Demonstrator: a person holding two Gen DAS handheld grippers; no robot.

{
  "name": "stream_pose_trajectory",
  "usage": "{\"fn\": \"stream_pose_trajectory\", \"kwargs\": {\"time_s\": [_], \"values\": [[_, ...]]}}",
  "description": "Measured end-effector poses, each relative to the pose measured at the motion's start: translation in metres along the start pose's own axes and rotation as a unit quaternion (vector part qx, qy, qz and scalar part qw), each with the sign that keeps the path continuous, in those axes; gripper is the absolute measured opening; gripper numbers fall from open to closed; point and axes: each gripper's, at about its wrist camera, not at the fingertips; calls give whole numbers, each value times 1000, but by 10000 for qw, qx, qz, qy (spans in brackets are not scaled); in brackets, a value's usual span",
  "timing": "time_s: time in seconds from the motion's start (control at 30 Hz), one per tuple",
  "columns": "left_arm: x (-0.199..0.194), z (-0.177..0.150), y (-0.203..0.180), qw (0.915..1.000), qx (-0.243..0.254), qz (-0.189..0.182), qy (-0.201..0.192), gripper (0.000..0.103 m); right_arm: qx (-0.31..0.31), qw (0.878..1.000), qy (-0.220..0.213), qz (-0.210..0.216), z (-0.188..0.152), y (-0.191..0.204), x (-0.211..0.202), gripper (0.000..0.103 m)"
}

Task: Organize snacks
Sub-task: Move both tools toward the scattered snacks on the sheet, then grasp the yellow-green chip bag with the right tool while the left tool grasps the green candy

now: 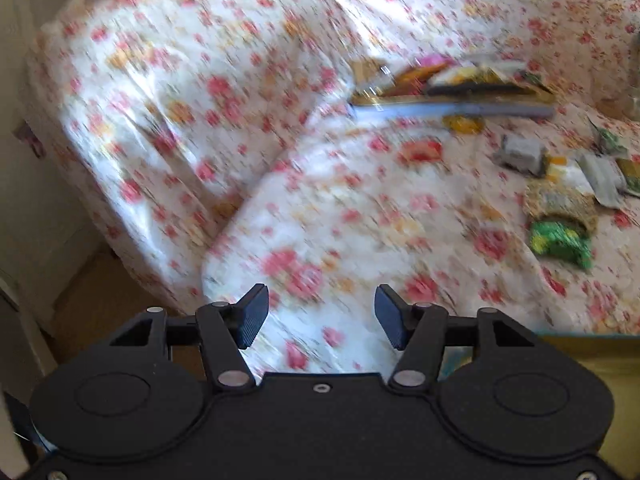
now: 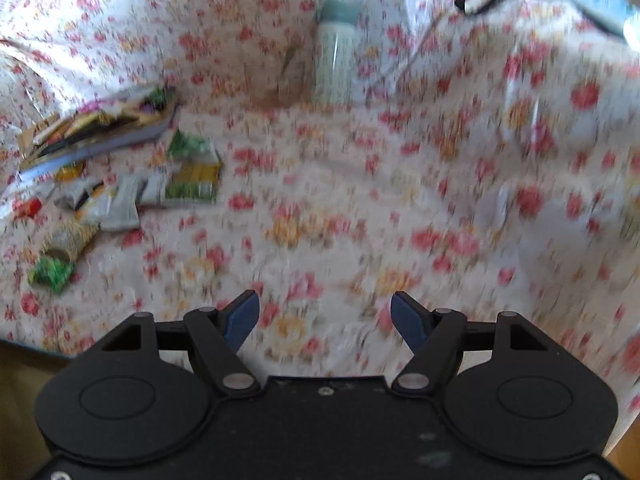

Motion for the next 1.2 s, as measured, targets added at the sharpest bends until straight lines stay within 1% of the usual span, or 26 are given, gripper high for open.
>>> {"fn": "stream_pose_trajectory", "kwargs": {"time_s": [0.03,0.1,0.17,0.27,0.37,0.4,0.43,0.5,0.53,0.63,0.73,0.83,0.97,1.07,1.2], "values": [[-3,5,0,9999,52,56,-93,63,-45,10000,-65,25,6,0,-3,76],[-8,15,-4,9996,183,21,-236,63,-120,9997,-160,112,18,2,-6,76],[-10,24,-11,9988,330,-181,-306,63,-189,9994,-170,255,31,6,-5,76],[-6,38,-26,9963,489,-691,-172,63,-122,9985,2,530,49,13,6,76],[0,48,-43,9893,583,-1334,131,63,-46,9960,309,839,63,24,24,75],[2,51,-48,9864,593,-1517,215,63,-21,9952,386,894,66,27,30,74],[4,52,-53,9836,611,-1669,293,63,-24,9946,449,939,69,32,36,70],[6,52,-64,9792,695,-1866,384,63,-8,9931,550,1036,74,39,49,67],[6,51,-69,9776,760,-1923,394,63,25,9923,599,1085,76,42,54,65],[7,50,-79,9743,863,-2031,450,63,159,9899,679,1234,85,51,74,64],[16,51,-82,9698,768,-2218,658,63,270,9895,635,1269,96,61,92,64],[24,52,-81,9684,661,-2278,775,63,259,9903,578,1239,106,72,107,64],[31,51,-82,9671,711,-2295,831,62,247,9907,627,1186,114,84,127,64],[36,49,-84,9646,715,-2367,916,62,131,9919,729,1034,112,93,140,64],[40,46,-89,9625,762,-2410,988,62,-149,9938,658,887,106,102,150,65]]}}
Point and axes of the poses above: each gripper's, at about its wrist camera, not at the fingertips, and x roughly the way its jaws point, y to its left, z to its top, and after that the axes turned 1 degree about x, right-handed
